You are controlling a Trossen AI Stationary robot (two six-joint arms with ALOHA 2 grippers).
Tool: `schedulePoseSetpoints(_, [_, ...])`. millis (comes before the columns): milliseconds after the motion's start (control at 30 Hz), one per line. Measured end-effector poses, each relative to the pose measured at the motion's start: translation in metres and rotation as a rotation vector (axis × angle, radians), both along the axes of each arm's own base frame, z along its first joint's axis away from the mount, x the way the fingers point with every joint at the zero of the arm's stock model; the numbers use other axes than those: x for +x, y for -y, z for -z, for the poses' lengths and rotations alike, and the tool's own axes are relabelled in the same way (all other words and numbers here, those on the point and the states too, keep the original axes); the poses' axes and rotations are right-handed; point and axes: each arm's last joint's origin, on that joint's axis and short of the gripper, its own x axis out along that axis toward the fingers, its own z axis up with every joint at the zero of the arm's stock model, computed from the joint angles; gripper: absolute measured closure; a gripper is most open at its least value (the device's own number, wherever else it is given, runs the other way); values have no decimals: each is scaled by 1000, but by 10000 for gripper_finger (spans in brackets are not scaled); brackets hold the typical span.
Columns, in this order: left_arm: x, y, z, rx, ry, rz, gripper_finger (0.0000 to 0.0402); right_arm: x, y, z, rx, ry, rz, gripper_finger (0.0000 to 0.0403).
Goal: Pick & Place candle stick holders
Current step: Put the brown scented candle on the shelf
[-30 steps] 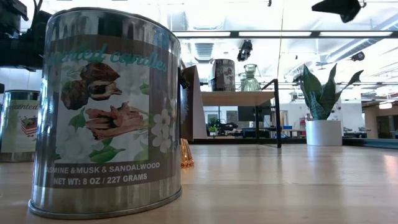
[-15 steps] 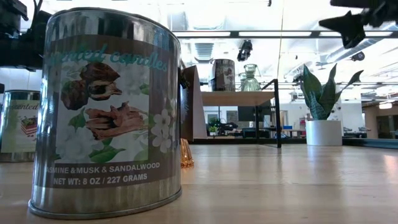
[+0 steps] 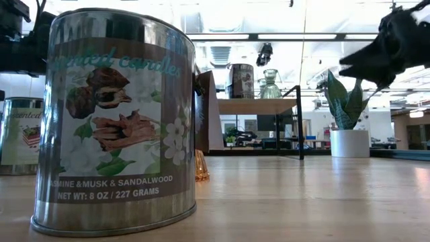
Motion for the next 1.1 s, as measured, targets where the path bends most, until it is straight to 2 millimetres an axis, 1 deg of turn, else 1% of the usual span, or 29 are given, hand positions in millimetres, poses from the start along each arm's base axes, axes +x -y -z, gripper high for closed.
schedulePoseSetpoints(100, [0, 0, 0, 0, 0, 0, 310, 0, 2, 5, -14, -20, 80, 152])
schedulePoseSetpoints(233, [0, 0, 0, 0, 0, 0, 310, 1, 2, 16, 15, -54, 92, 152])
schedulePoseSetpoints(300, [0, 0, 0, 0, -1, 0, 310, 2, 2, 18, 32, -75, 106, 152])
schedulePoseSetpoints(400, [0, 0, 0, 0, -1, 0, 310, 2, 3, 20, 6, -111, 145, 152])
schedulePoseSetpoints(600, [0, 0, 0, 0, -1, 0, 310, 4, 2, 22, -72, -182, 129, 152])
schedulePoseSetpoints(1100, [0, 0, 0, 0, -2, 0, 310, 5, 2, 22, -80, -196, 125, 152])
